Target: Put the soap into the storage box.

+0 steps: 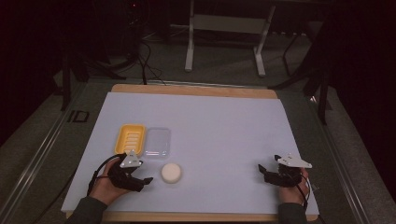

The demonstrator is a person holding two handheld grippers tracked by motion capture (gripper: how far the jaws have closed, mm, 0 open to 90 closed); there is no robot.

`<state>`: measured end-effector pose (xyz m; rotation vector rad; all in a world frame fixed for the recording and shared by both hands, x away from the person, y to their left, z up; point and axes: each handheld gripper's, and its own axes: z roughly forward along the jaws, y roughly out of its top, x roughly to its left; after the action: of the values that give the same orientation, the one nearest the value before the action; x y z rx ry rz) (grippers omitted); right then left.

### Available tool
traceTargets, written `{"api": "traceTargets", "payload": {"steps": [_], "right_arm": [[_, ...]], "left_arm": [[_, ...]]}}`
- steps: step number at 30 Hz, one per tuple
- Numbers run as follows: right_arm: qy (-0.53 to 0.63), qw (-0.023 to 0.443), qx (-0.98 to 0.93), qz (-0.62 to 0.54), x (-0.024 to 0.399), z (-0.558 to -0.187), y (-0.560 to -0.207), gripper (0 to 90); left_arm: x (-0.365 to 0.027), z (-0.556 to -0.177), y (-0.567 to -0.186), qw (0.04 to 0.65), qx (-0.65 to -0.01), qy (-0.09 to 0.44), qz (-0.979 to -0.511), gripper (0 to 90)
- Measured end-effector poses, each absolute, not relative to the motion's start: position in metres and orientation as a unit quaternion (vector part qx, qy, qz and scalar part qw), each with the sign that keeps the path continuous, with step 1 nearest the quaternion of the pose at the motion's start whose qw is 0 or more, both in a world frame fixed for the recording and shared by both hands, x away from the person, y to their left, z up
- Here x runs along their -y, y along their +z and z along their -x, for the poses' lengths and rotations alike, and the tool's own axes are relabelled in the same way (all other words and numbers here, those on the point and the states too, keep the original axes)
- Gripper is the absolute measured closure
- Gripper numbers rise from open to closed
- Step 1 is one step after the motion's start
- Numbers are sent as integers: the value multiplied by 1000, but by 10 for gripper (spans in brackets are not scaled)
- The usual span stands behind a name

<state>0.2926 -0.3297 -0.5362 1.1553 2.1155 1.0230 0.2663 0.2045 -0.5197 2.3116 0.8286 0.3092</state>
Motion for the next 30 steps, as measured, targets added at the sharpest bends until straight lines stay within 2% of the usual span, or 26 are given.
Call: {"api": "traceTargets", "payload": {"steps": [23,30], "right_arm": [[376,259,-781,-426,329,-292,-536,200],[373,258,-783,-426,329,-293,-536,200]], "left_arm": [[-188,-279,-493,311,-232,84,-918,251],[-179,-281,-486,288,-204,85,-932,201]]}}
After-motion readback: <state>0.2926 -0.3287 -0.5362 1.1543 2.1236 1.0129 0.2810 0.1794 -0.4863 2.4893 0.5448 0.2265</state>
